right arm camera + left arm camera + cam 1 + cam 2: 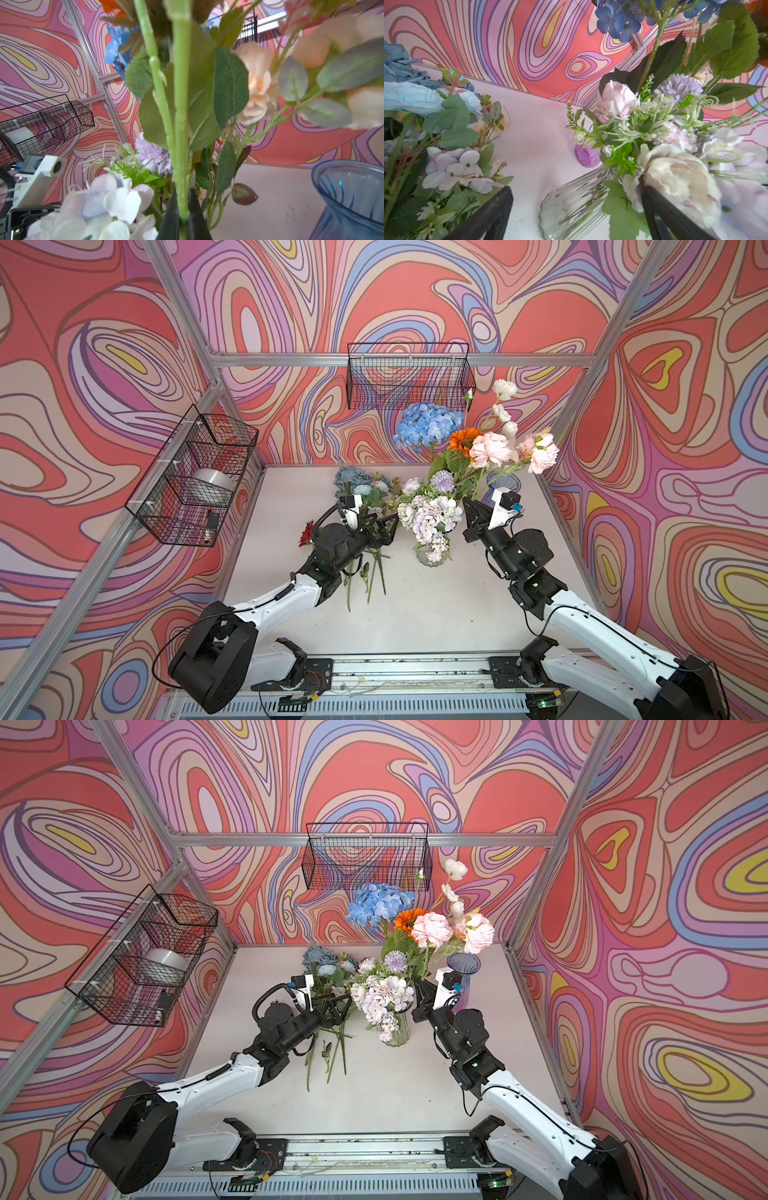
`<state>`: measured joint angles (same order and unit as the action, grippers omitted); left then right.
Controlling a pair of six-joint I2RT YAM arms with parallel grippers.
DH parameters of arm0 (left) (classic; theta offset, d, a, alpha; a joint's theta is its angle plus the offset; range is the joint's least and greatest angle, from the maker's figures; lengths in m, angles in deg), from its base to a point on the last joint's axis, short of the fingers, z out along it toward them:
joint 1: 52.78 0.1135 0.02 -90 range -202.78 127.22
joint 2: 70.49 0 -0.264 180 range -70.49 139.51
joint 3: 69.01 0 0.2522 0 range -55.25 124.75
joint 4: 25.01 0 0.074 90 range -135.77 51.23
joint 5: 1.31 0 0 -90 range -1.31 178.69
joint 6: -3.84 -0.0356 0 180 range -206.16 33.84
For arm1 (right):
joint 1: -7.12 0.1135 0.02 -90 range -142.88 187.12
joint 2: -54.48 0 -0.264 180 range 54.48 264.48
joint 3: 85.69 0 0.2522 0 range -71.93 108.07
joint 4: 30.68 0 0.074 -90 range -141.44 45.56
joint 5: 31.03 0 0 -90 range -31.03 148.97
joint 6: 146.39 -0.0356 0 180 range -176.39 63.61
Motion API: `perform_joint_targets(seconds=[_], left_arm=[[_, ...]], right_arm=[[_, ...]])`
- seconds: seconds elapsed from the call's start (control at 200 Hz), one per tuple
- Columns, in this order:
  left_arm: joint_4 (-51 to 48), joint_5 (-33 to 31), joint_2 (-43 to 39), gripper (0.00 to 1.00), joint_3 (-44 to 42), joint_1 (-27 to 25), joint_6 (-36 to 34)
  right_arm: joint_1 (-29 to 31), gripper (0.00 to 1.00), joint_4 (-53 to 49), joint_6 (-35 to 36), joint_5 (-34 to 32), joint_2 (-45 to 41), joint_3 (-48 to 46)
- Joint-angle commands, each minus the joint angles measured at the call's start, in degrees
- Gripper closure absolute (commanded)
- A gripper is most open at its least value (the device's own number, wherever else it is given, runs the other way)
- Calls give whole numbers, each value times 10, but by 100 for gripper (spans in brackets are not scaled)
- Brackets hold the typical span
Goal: Arrange the flowers into the vase
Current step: 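Lower the carnation stem into the clear vase and open the right gripper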
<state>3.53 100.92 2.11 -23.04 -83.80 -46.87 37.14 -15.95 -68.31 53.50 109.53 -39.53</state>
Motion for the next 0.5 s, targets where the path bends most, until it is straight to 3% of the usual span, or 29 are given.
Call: perform_joint_targets(seconds=[0.0, 0.496], left_arm=[[27, 8, 0, 0, 17, 0, 7], [24, 13, 5, 0, 27, 0, 5]], right_arm=[[-2, 100, -29, -20, 19, 8, -10], [-2, 100, -148, 7, 37, 37, 18]])
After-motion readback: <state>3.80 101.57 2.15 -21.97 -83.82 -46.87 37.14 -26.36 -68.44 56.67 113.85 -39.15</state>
